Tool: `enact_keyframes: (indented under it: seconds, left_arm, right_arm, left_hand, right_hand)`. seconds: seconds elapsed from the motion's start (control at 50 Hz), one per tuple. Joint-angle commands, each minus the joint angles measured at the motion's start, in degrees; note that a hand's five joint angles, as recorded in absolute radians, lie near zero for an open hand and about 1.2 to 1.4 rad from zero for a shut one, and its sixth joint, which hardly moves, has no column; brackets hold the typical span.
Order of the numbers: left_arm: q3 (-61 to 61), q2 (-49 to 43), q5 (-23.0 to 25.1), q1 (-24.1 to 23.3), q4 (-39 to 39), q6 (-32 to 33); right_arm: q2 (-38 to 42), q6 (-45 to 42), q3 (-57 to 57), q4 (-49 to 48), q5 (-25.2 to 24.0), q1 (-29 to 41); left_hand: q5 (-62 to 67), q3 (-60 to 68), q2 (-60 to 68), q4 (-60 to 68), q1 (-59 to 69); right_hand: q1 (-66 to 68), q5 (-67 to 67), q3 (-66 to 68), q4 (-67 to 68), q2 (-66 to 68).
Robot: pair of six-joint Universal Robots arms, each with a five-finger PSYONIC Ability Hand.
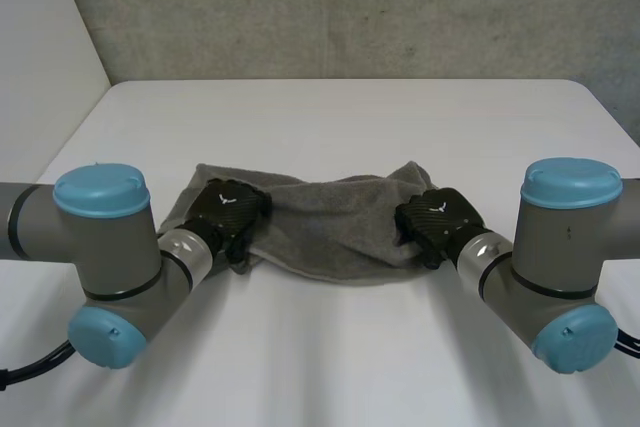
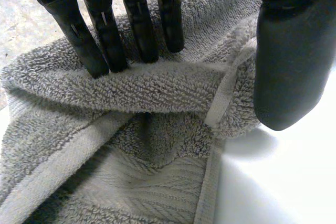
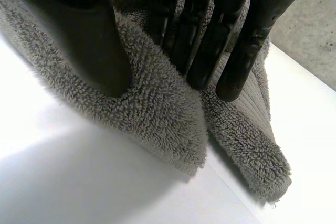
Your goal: Fold the towel.
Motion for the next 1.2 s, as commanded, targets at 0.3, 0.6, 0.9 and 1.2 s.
enact_keyframes:
  seconds: [0.3,0.6,0.9,1.2]
  left_arm:
    - [10.4,2.0,-0.5,-0.9,4.4,0.0]
    - [14.5,13.1,-5.7,1.9,19.9,-0.7]
    - [5.3,22.4,4.5,2.6,-3.9,-0.2]
    - [13.4,19.4,5.9,8.2,-21.1,0.1]
  right_arm:
    - [-6.7,1.5,-10.0,-2.6,1.9,-0.3]
    - [-16.5,5.6,-15.7,-14.3,3.6,-0.9]
    - [-24.1,-1.1,-17.8,13.3,0.9,-1.9]
    - [-15.7,-10.5,-22.0,23.6,1.2,-2.3]
  left_hand:
    - [35.3,45.5,45.5,46.1,46.0]
    - [32.7,42.8,42.8,43.4,43.4]
    - [23.2,33.4,33.4,34.0,34.0]
    - [25.8,35.9,35.9,36.5,36.5]
  right_hand:
    - [21.8,22.4,22.5,22.4,22.8]
    - [21.8,22.4,22.5,22.4,22.8]
    - [21.8,22.4,22.5,22.4,22.8]
    - [21.8,22.4,22.5,22.4,22.8]
